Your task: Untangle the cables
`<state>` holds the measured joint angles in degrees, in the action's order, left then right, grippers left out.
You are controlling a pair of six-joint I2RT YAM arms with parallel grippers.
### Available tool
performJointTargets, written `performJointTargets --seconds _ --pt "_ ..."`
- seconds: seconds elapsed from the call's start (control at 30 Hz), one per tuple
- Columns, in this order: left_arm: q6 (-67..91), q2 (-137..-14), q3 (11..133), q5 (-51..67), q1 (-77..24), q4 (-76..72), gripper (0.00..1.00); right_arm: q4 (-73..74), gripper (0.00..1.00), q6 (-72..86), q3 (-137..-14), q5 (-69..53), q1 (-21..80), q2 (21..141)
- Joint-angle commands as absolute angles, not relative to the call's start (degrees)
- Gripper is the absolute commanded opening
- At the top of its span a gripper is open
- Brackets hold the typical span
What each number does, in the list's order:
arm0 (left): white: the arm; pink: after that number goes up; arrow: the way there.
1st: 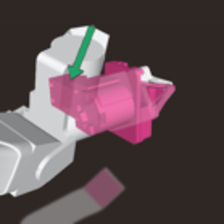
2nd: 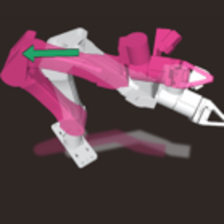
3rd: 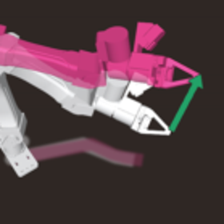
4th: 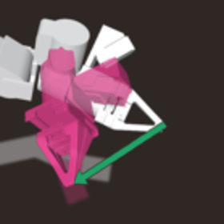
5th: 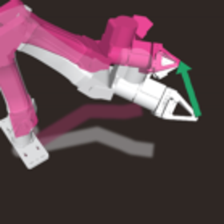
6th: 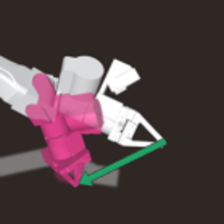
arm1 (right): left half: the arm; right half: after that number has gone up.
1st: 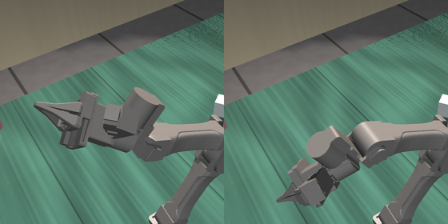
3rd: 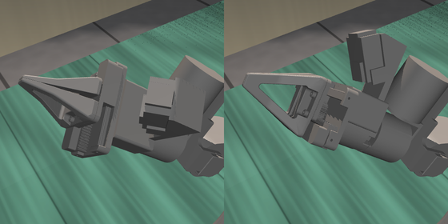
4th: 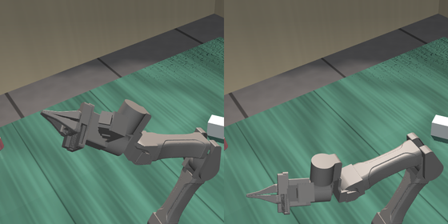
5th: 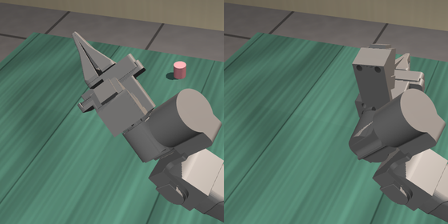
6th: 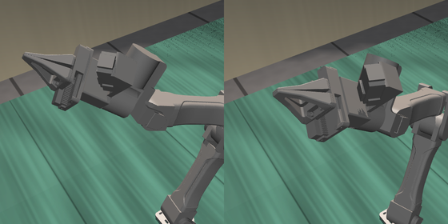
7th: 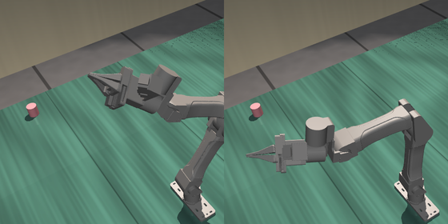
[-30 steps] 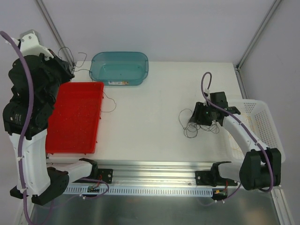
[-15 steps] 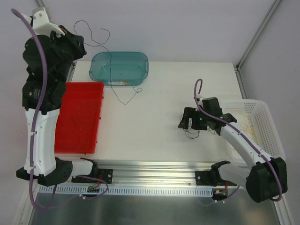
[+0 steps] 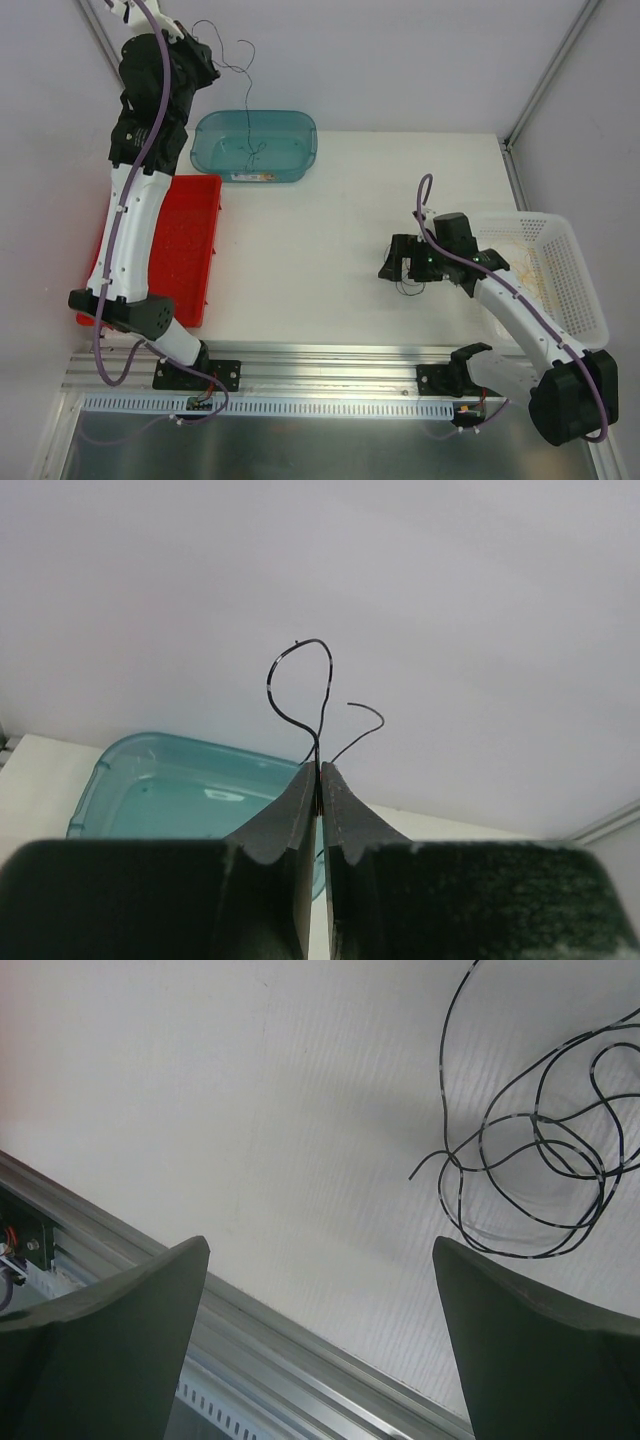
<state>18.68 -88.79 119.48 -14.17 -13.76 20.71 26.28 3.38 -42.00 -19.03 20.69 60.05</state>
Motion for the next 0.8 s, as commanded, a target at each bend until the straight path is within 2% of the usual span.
performJointTargets --seconds 0.0,0.23,0.6,0.77 --pt "17.8 -91.6 125.9 -15.8 -12.9 14.1 0.05 26.8 1.00 1.8 -41.5 -20.7 21.1 58.8" --pt "15.0 -100.3 127.7 -19.2 -11.7 8.8 0.06 27.1 1.00 0.5 -41.5 -21.0 21.1 59.5" --pt "14.9 -119.6 123.1 -21.6 -8.8 0.6 0.07 27.2 0.99 -1.9 -40.9 -23.6 21.2 60.0" --pt "18.3 -121.6 114.2 -19.6 -8.7 0.7 0.12 27.1 0.99 -1.6 -41.2 -23.6 21.1 61.2"
